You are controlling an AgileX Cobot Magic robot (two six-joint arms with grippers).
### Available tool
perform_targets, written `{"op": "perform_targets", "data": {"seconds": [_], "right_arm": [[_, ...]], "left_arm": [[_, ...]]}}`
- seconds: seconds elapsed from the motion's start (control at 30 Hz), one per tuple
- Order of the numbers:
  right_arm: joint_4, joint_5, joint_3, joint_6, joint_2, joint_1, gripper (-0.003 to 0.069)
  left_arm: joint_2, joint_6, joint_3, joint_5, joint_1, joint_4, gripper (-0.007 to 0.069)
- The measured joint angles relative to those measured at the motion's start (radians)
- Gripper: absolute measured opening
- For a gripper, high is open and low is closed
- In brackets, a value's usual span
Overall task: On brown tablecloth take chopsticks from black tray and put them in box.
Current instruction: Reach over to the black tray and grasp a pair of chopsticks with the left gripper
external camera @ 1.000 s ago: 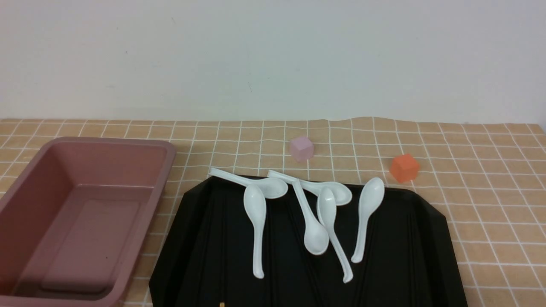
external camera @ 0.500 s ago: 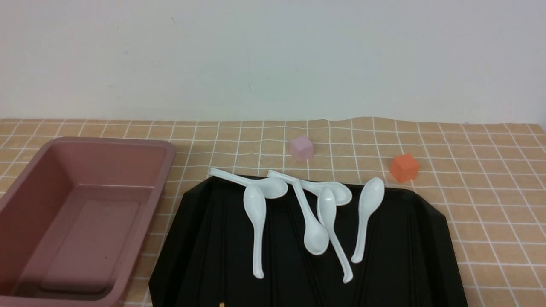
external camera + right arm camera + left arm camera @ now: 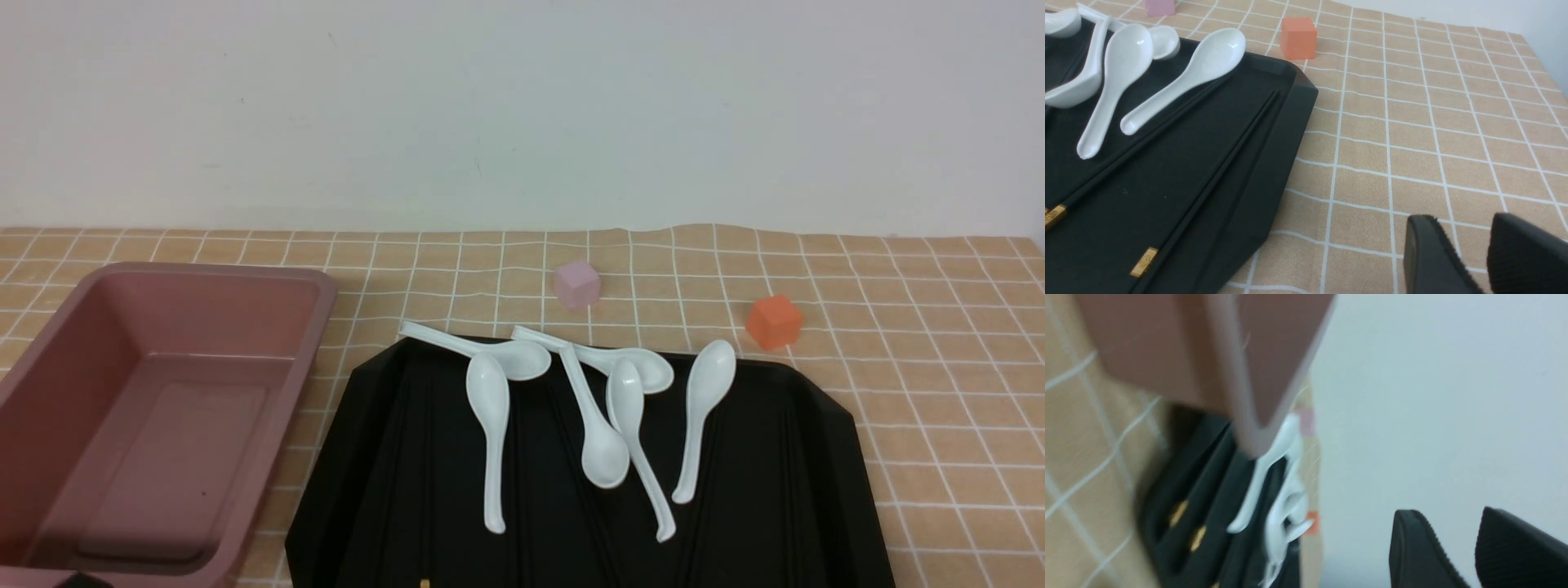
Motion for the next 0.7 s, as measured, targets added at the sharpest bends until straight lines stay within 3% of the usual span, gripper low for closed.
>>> {"op": "perform_targets", "data": {"seconds": [0.23,0.4,0.7], "right_arm": [[0.0,0.0,0.0,0.0,0.0,0.0,0.024],[0.0,0.0,0.0,0.0,0.0,0.0,0.024],[0.0,0.0,0.0,0.0,0.0,0.0,0.024]], "left_arm": [[0.0,0.069,-0.024,-0.077,0.0,-0.044,0.0182],[0.054,0.281,-0.231,-0.024,0.0,0.045,-0.0006],[0.775,0.357,-0.639,0.658,0.0,0.426,-0.0013]]}}
